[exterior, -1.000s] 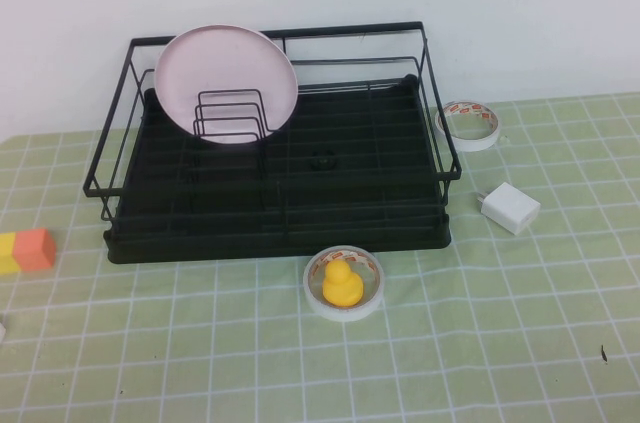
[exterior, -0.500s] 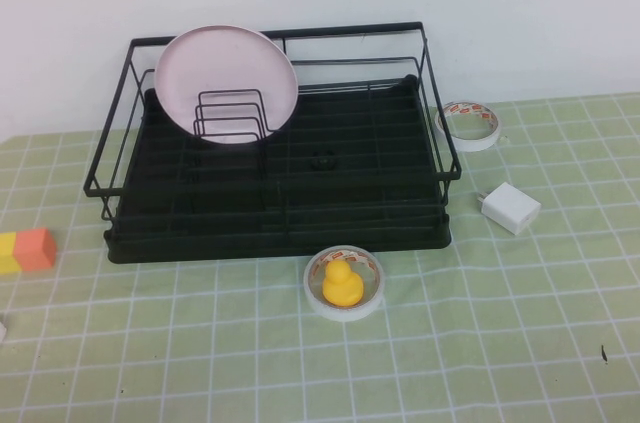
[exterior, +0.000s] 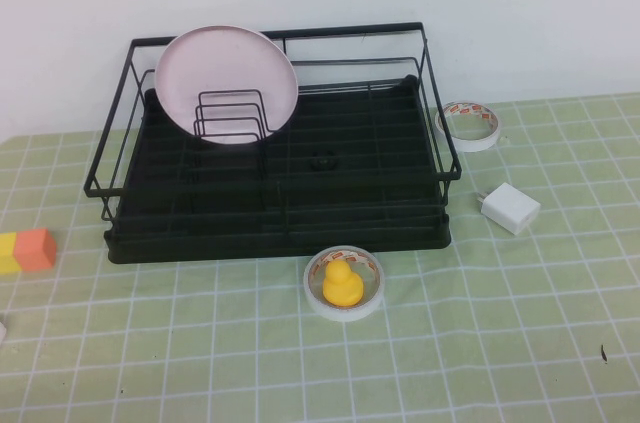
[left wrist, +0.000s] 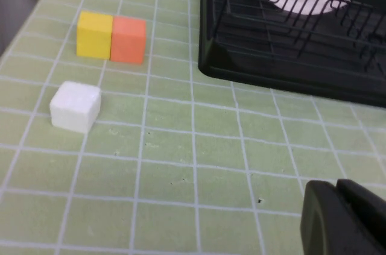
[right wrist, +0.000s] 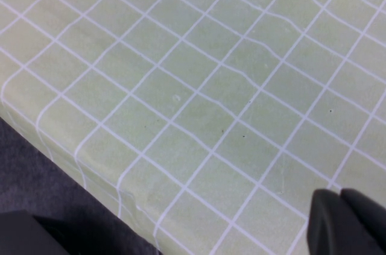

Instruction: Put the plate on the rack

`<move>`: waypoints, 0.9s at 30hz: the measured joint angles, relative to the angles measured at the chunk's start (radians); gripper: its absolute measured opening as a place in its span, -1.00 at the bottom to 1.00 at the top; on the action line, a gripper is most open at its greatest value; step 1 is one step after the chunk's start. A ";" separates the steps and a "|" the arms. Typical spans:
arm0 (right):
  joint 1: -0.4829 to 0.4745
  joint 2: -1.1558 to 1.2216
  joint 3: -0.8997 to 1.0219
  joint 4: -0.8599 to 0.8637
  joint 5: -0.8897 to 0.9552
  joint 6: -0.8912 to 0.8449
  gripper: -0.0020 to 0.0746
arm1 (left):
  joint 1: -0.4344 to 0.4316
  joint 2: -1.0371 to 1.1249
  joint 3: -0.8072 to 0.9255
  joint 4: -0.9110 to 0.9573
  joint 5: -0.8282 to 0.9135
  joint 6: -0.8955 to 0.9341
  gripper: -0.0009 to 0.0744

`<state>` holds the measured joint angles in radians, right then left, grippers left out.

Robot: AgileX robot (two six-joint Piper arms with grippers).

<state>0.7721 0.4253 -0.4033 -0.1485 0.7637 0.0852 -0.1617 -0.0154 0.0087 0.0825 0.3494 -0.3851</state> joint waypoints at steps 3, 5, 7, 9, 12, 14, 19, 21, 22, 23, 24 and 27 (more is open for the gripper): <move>0.000 0.000 0.000 0.000 0.000 0.000 -0.95 | 0.000 0.000 0.000 -0.013 -0.002 0.100 -0.98; 0.000 0.000 0.000 0.000 0.000 0.000 -0.95 | 0.000 0.000 0.000 -0.018 -0.002 0.151 -0.98; 0.000 0.000 0.000 0.000 0.000 0.000 -0.95 | 0.000 0.000 0.000 -0.022 -0.002 0.183 -0.98; 0.000 0.000 0.000 0.000 0.000 0.000 -0.95 | 0.000 0.000 0.000 -0.024 -0.002 0.199 -0.98; 0.000 0.000 0.000 0.000 0.000 0.000 -0.95 | 0.000 0.000 0.000 -0.026 -0.002 0.205 -0.98; 0.000 0.000 0.000 0.000 0.000 0.000 -0.95 | 0.000 0.000 0.000 -0.026 -0.002 0.207 -0.98; 0.000 0.000 0.000 0.000 0.000 0.000 -0.95 | 0.002 0.000 0.000 -0.041 -0.002 0.207 -0.98; 0.000 0.000 0.000 0.000 0.000 0.000 -0.95 | 0.015 0.000 0.000 -0.069 -0.002 0.207 -0.98; 0.000 0.000 0.000 0.000 0.000 0.000 -0.95 | 0.022 0.000 0.000 -0.082 -0.002 0.207 -0.98; 0.000 0.000 0.000 0.000 0.000 0.000 -0.95 | 0.033 0.000 0.000 -0.088 -0.002 0.207 -0.98; 0.000 0.000 0.000 0.000 0.000 0.000 -0.95 | 0.043 0.000 0.000 -0.096 -0.003 0.213 -0.98; 0.000 0.000 0.000 0.000 0.000 0.000 -0.95 | 0.068 0.000 0.000 -0.110 -0.003 0.234 -0.98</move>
<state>0.7721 0.4253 -0.4033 -0.1485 0.7637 0.0852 -0.0933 -0.0154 0.0087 -0.0271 0.3459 -0.1513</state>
